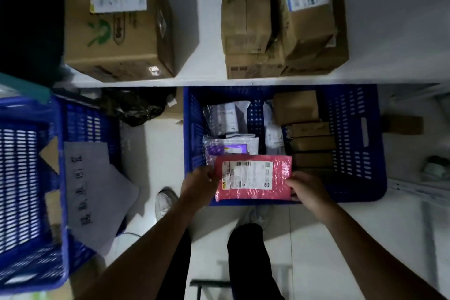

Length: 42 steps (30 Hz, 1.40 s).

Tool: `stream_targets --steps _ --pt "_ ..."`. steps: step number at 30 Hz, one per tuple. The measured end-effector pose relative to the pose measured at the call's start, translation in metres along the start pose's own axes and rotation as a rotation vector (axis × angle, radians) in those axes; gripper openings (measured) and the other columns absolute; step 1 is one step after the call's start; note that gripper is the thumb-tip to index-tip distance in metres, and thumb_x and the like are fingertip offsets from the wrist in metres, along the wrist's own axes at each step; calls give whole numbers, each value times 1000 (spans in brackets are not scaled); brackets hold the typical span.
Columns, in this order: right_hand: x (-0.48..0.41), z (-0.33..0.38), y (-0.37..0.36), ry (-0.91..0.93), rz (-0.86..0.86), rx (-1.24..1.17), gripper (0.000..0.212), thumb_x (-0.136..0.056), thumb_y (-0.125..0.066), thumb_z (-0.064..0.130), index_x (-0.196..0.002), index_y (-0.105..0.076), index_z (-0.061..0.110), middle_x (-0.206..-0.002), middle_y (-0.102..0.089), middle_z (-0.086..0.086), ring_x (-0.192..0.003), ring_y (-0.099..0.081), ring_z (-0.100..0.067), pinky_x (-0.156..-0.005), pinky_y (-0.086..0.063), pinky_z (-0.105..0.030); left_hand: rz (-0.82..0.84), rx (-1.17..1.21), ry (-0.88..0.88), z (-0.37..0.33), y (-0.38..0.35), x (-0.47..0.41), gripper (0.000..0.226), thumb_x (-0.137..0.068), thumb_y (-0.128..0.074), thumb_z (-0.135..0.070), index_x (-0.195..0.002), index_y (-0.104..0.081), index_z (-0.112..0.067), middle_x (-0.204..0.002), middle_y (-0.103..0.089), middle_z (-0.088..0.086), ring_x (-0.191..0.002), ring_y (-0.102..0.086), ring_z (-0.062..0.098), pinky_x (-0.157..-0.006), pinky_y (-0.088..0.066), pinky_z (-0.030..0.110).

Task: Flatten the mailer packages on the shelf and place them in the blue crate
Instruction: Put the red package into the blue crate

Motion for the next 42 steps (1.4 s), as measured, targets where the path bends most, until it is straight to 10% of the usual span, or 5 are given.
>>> stream_targets --steps 8,13,25,31,42 --pt "-80 -14 -37 17 8 138 13 -84 -61 20 -73 -68 21 -80 -73 -10 -82 -73 -31 -83 -59 -56 -84 -60 -29 19 -10 -51 31 -102 -49 -39 -130 -53 -25 -109 -73 12 -99 -68 38 -82 -54 39" --pt "-120 -24 -59 11 -23 206 17 -87 -62 12 -73 -67 21 -86 -74 -10 -84 -72 -32 -81 -60 -54 -74 -257 -177 13 -32 -80 62 -107 -43 -33 -159 -10 -28 -85 -72 8 -66 -65 24 -63 -54 35" --pt "-208 -56 -116 55 -18 404 21 -93 -52 2 -94 -72 10 -89 -70 -8 -75 -62 -22 -70 -50 -32 22 -451 -132 61 -106 -171 48 -93 -52 -20 -139 -38 -20 -116 -66 18 -104 -65 39 -86 -52 46" --pt "-224 -46 -153 107 93 435 22 -96 -52 4 -98 -73 8 -91 -71 -9 -74 -63 -18 -56 -42 -22 39 -868 -347 71 -147 -176 81 -96 -56 -23 -157 -7 0 -163 -5 27 -145 -25 46 -113 -33 54" --pt "-175 -34 -128 108 58 575 27 -101 -51 26 -75 -49 22 -72 -58 -1 -60 -52 -10 -49 -31 -25 211 -1086 -411 64 -132 -155 61 -92 -61 -32 -145 -43 -10 -160 -23 19 -146 -24 37 -110 -37 48"
Point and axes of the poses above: each hand's wrist, its own x-axis away from the middle knuckle, its own y-axis out of the back of the hand, z = x × y, the point moved 9 cm from there along -x, towards the middle knuckle
